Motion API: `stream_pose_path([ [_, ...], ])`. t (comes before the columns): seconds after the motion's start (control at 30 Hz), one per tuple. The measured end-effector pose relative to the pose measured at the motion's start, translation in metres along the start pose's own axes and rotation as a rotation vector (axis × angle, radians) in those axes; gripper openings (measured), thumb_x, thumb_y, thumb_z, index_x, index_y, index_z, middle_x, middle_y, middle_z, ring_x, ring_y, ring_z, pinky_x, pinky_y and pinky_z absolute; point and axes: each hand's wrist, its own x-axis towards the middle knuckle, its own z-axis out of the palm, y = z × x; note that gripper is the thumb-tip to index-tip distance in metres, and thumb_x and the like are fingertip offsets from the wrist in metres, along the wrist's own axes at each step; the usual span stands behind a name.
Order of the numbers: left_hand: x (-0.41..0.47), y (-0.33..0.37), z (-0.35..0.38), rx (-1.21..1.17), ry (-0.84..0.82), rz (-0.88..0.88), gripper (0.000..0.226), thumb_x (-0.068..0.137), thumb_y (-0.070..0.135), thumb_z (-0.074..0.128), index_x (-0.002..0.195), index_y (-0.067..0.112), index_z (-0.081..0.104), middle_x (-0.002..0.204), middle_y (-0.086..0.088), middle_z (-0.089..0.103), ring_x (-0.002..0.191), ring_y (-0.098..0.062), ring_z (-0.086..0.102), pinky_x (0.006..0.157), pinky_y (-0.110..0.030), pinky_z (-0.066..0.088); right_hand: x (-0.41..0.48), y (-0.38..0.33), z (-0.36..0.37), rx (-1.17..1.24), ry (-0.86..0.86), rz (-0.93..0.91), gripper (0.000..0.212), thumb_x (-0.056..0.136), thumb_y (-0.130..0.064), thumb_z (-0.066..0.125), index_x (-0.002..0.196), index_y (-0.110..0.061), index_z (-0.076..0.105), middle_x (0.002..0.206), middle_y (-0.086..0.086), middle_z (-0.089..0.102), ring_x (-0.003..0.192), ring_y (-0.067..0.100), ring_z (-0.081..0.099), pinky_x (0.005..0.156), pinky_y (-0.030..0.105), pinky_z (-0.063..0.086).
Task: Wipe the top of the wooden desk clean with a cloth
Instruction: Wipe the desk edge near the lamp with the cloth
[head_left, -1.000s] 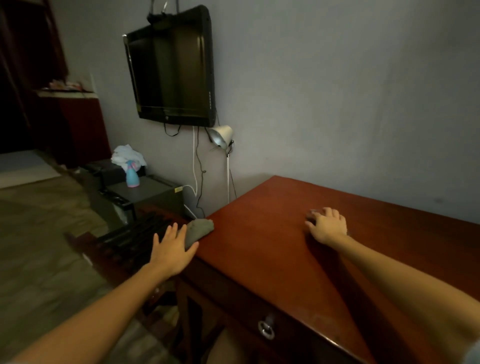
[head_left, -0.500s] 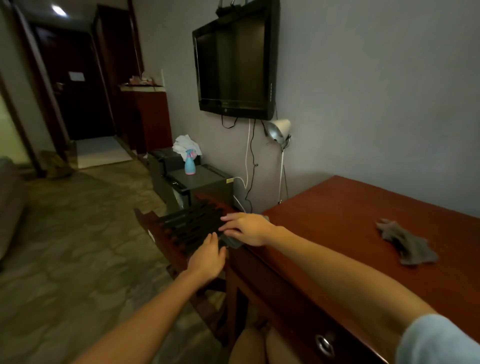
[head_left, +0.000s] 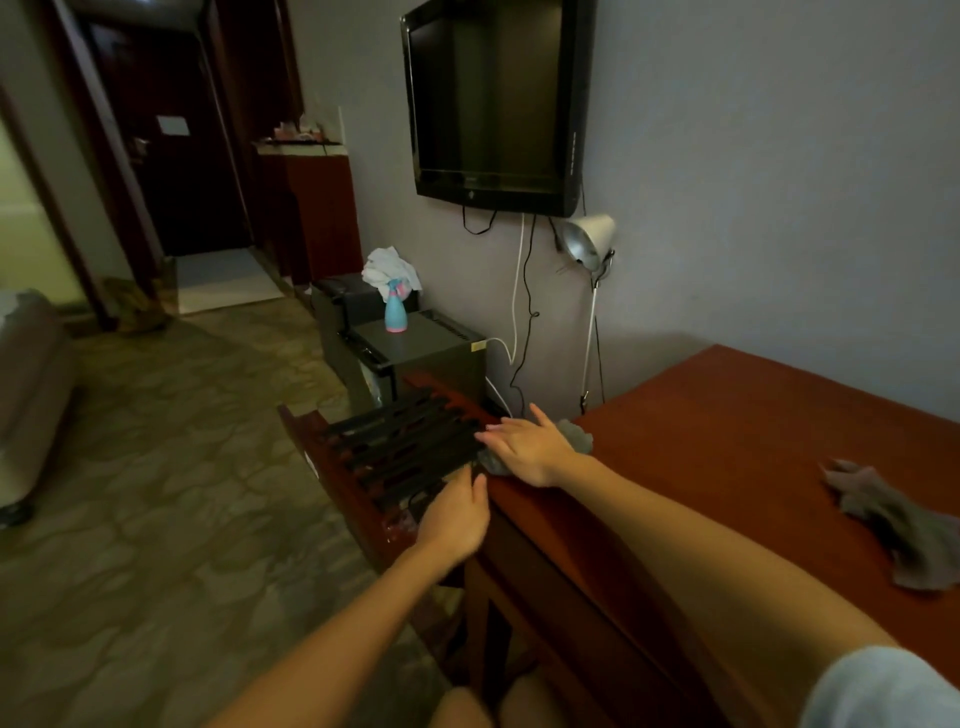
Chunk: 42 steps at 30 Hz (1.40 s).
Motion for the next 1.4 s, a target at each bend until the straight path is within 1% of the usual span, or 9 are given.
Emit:
stream_pose_path([
  [0.17, -0.006, 0.007, 0.031, -0.279, 0.120, -0.111, 0.032, 0.104, 0.030, 0.021, 0.122, 0.011, 0.040, 0.121, -0.020, 0.058, 0.107, -0.035, 0.058, 0.082, -0.039, 0.044, -0.031, -0.018, 0.009, 0.073, 0.041, -0.037, 0.049, 0.104, -0.038, 0.012, 0.151, -0.027, 0.019, 0.157, -0.009, 0.021, 0.146, 0.007, 0.009, 0.119, 0.041, -0.007],
  [0.33, -0.010, -0.003, 0.042, -0.312, 0.164, -0.099, 0.037, 0.105, 0.029, 0.018, 0.136, 0.017, 0.033, 0.128, -0.014, 0.057, 0.110, -0.031, 0.058, 0.078, -0.032, 0.041, -0.021, -0.026, 0.012, 0.090, 0.045, -0.038, 0.048, 0.103, -0.039, 0.012, 0.148, -0.029, 0.029, 0.156, -0.009, 0.025, 0.146, 0.008, 0.011, 0.119, 0.043, -0.001],
  [0.4, -0.008, -0.006, 0.039, -0.274, 0.140, -0.097, 0.038, 0.105, 0.029, 0.018, 0.136, 0.016, 0.035, 0.125, -0.014, 0.057, 0.111, -0.031, 0.057, 0.080, -0.032, 0.042, -0.003, -0.026, 0.009, 0.080, 0.028, -0.037, 0.048, 0.104, -0.038, 0.012, 0.147, -0.029, 0.031, 0.155, -0.008, 0.027, 0.146, 0.010, 0.013, 0.118, 0.044, 0.000],
  [0.53, -0.006, -0.011, 0.022, -0.030, 0.242, 0.066, 0.034, 0.104, 0.032, 0.025, 0.114, 0.015, 0.052, 0.113, -0.006, 0.060, 0.109, -0.025, 0.057, 0.093, -0.040, 0.043, 0.019, 0.002, 0.002, -0.124, -0.043, 0.009, 0.048, 0.103, -0.034, 0.018, 0.150, -0.024, 0.024, 0.158, 0.000, 0.021, 0.148, 0.019, 0.009, 0.118, 0.049, -0.001],
  [0.67, 0.003, 0.008, 0.011, 0.080, 0.259, 0.162, 0.043, 0.102, 0.033, 0.032, 0.140, 0.015, 0.042, 0.139, -0.002, 0.048, 0.128, -0.018, 0.046, 0.106, -0.035, 0.037, 0.012, 0.020, 0.002, -0.143, 0.014, 0.092, 0.048, 0.103, -0.036, 0.018, 0.150, -0.025, 0.021, 0.159, 0.000, 0.018, 0.148, 0.019, 0.007, 0.117, 0.049, -0.004],
  [0.8, 0.008, 0.026, 0.019, 0.215, 0.161, 0.091, 0.040, 0.101, 0.022, 0.033, 0.138, 0.014, 0.043, 0.139, -0.006, 0.048, 0.128, -0.023, 0.046, 0.109, -0.041, 0.034, -0.009, 0.017, 0.006, -0.011, 0.094, 0.156, 0.049, 0.103, -0.038, 0.010, 0.150, -0.029, 0.020, 0.158, -0.006, 0.018, 0.147, 0.013, 0.007, 0.117, 0.043, -0.005],
  [0.97, 0.023, 0.041, 0.018, 0.329, 0.108, -0.041, 0.038, 0.099, 0.023, 0.034, 0.135, 0.014, 0.046, 0.140, -0.007, 0.047, 0.131, -0.025, 0.043, 0.115, -0.048, 0.020, -0.045, -0.003, 0.015, 0.001, 0.112, 0.135, 0.049, 0.104, -0.037, 0.012, 0.151, -0.028, 0.019, 0.159, -0.009, 0.016, 0.147, 0.009, 0.004, 0.118, 0.041, -0.005],
  [1.2, 0.034, 0.036, 0.021, 0.303, 0.126, -0.042, 0.039, 0.101, 0.020, 0.032, 0.137, 0.012, 0.042, 0.137, -0.008, 0.051, 0.125, -0.025, 0.049, 0.103, -0.041, 0.040, -0.003, 0.016, 0.006, 0.045, 0.062, 0.085, 0.046, 0.104, -0.037, 0.014, 0.147, -0.030, 0.030, 0.158, -0.006, 0.020, 0.147, 0.014, 0.007, 0.118, 0.044, -0.001],
  [1.4, 0.037, 0.041, 0.021, 0.408, 0.112, -0.035, 0.040, 0.097, 0.016, 0.037, 0.137, 0.014, 0.043, 0.136, -0.007, 0.051, 0.126, -0.025, 0.048, 0.112, -0.046, 0.029, 0.014, 0.072, -0.005, -0.006, 0.026, 0.191, 0.049, 0.104, -0.036, 0.009, 0.148, -0.027, 0.027, 0.158, -0.003, 0.020, 0.148, 0.017, 0.008, 0.118, 0.045, -0.002],
])
